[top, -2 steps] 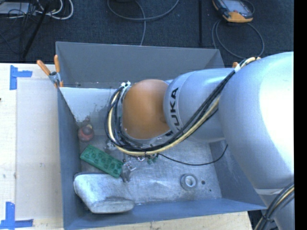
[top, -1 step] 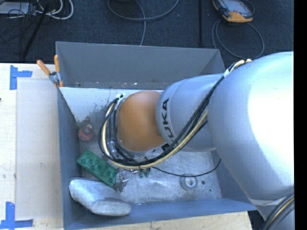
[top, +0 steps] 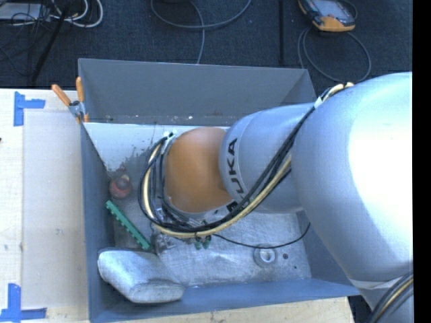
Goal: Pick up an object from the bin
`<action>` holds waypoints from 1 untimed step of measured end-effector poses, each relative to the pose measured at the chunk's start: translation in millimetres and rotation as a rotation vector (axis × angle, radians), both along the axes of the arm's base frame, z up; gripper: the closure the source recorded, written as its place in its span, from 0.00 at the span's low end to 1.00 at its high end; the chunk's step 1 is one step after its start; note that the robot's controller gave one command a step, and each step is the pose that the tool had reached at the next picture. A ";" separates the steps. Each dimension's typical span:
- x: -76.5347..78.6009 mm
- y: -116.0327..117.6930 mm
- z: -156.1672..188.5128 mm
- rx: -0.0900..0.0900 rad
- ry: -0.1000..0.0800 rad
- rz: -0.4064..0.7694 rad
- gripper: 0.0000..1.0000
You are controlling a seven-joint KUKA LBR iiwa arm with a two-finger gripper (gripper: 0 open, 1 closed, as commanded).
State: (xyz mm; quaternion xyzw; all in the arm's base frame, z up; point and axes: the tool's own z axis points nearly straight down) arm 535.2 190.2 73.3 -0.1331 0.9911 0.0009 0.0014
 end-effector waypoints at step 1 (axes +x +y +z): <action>1.0 -0.8 -0.7 -0.001 -0.001 -0.002 0.00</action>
Offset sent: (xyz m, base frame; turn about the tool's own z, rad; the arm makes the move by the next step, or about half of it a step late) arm 0.0000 0.0000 0.0000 0.0000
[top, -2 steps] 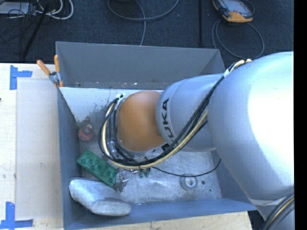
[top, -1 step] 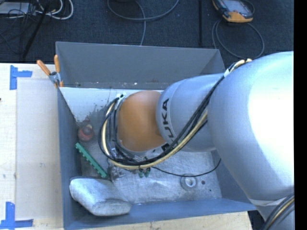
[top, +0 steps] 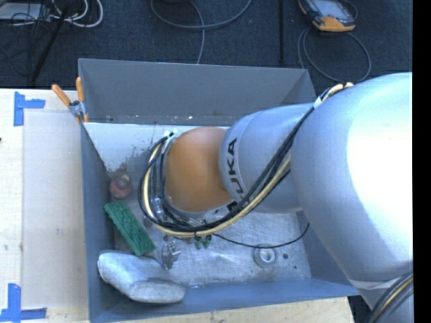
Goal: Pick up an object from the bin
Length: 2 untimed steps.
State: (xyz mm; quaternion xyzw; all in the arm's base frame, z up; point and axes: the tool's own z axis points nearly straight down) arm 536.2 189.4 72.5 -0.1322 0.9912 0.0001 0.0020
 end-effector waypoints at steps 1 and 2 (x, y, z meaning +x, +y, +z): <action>-13.1 59.2 14.2 -0.001 0.003 0.129 0.00; -44.9 46.7 -1.0 -0.001 -0.007 -0.130 0.00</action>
Offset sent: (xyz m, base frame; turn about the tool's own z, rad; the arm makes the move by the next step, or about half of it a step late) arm -0.0133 0.0583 0.0142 -0.1311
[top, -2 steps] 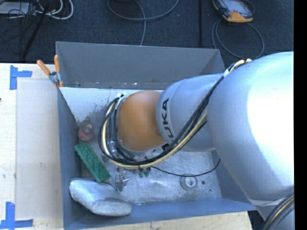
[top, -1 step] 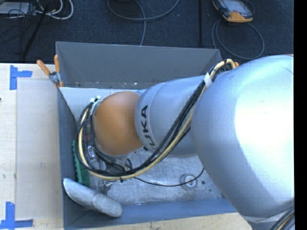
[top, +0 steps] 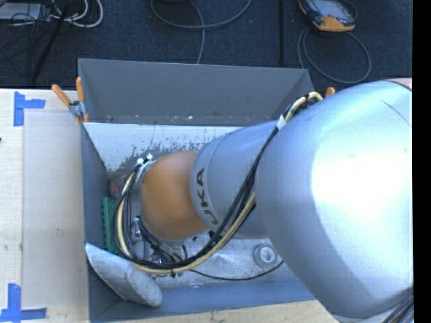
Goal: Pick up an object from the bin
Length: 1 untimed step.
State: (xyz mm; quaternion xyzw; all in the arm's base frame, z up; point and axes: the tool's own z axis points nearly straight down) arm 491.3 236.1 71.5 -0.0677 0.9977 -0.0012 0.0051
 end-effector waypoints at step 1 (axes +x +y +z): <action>58.5 -81.2 1.1 0.003 0.004 0.051 0.00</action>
Offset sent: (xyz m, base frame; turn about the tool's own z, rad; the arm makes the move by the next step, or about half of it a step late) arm 0.0543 -0.0784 -0.0015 -0.0569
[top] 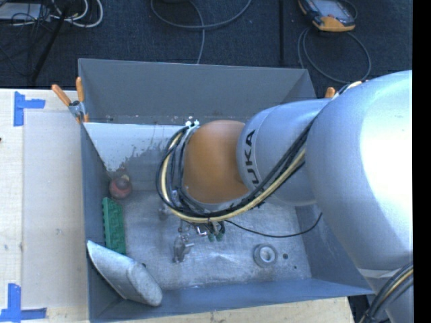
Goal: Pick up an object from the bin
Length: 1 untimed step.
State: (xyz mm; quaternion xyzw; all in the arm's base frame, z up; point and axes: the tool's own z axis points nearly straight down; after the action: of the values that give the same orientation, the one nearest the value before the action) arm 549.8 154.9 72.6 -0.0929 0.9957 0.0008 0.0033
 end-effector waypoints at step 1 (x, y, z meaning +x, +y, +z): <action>9.3 -83.9 52.0 -0.005 0.002 0.120 0.00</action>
Offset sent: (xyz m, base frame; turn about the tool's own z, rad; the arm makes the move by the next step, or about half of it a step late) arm 0.0074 -0.0794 0.0499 -0.1268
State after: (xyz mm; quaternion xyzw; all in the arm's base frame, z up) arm 559.1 71.0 124.6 -0.1527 0.9883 -0.0016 0.0021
